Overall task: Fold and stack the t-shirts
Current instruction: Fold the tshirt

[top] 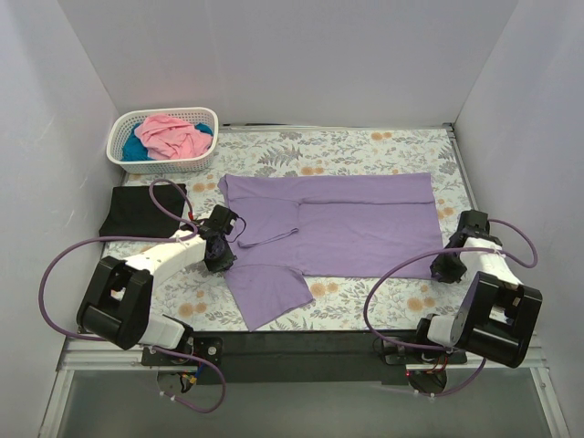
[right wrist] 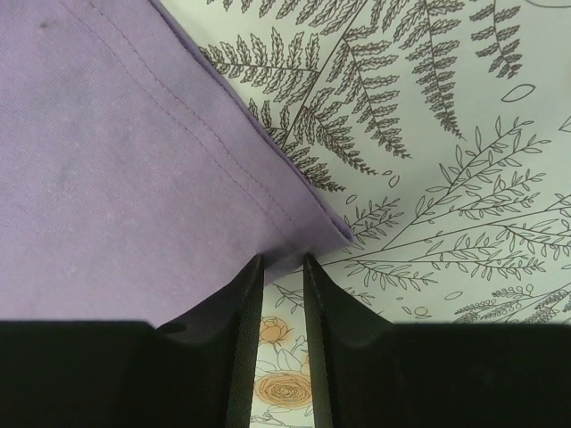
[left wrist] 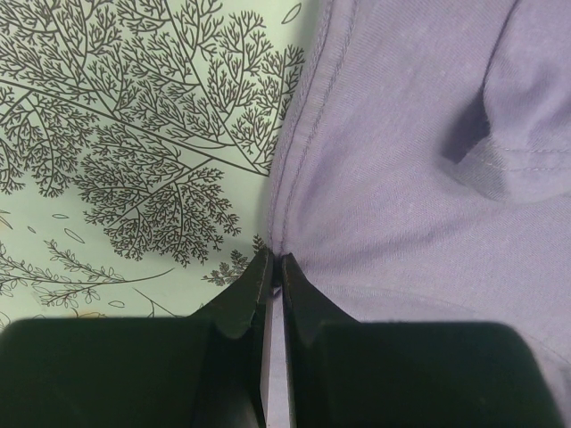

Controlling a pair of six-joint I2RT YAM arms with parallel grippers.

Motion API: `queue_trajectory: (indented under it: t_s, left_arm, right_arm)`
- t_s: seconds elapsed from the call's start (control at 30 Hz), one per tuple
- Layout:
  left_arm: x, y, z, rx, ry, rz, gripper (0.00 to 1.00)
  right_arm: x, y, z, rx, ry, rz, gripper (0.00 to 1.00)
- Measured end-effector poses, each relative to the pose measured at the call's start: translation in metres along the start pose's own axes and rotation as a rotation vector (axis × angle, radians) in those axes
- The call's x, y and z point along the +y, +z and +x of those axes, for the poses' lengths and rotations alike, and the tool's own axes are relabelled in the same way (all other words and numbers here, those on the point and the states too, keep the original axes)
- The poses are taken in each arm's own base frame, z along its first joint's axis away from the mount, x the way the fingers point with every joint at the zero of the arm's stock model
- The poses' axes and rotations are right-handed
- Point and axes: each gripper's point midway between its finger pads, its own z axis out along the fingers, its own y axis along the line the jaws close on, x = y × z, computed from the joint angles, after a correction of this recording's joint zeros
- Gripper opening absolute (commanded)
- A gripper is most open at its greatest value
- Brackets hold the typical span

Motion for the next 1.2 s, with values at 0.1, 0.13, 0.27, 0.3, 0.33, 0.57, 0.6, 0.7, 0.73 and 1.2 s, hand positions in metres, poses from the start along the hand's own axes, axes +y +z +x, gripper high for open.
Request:
queue_trajectory:
  t_s: [0.1, 0.13, 0.27, 0.3, 0.33, 0.57, 0.6, 0.7, 0.73, 1.2]
  left_arm:
    - [0.000, 0.000, 0.000, -0.001, 0.001, 0.000, 0.00]
    - [0.000, 0.000, 0.000, -0.001, 0.001, 0.000, 0.00]
    - [0.000, 0.000, 0.000, -0.002, 0.001, -0.001, 0.00]
    - [0.000, 0.000, 0.000, -0.002, 0.002, -0.001, 0.00]
    - [0.000, 0.000, 0.000, -0.002, 0.002, -0.002, 0.00]
    - [0.000, 0.000, 0.000, -0.005, 0.003, -0.002, 0.00]
    - [0.000, -0.001, 0.000, -0.005, 0.003, -0.003, 0.00]
    - [0.001, -0.001, -0.001, -0.009, 0.003, -0.007, 0.00]
    - [0.002, -0.001, -0.001, -0.011, 0.002, -0.008, 0.00]
    - [-0.009, -0.021, -0.015, -0.014, 0.015, 0.009, 0.00]
  right_arm:
    - [0.000, 0.000, 0.000, 0.003, 0.010, -0.005, 0.30]
    - [0.000, 0.001, 0.000, 0.004, 0.013, -0.007, 0.27]
    - [0.001, 0.003, -0.003, 0.003, 0.021, -0.012, 0.07]
    - [0.002, 0.004, -0.004, 0.001, 0.026, -0.016, 0.01]
    - [0.003, 0.004, -0.005, -0.002, 0.027, -0.019, 0.01]
    - [0.004, 0.002, -0.007, -0.003, 0.028, -0.018, 0.01]
    - [0.004, 0.002, -0.007, -0.001, 0.027, -0.018, 0.01]
    - [0.004, 0.001, -0.007, 0.004, 0.014, -0.021, 0.01]
    - [0.004, 0.000, -0.007, 0.006, 0.009, -0.022, 0.01]
    - [0.032, -0.046, -0.062, -0.130, -0.059, -0.118, 0.01]
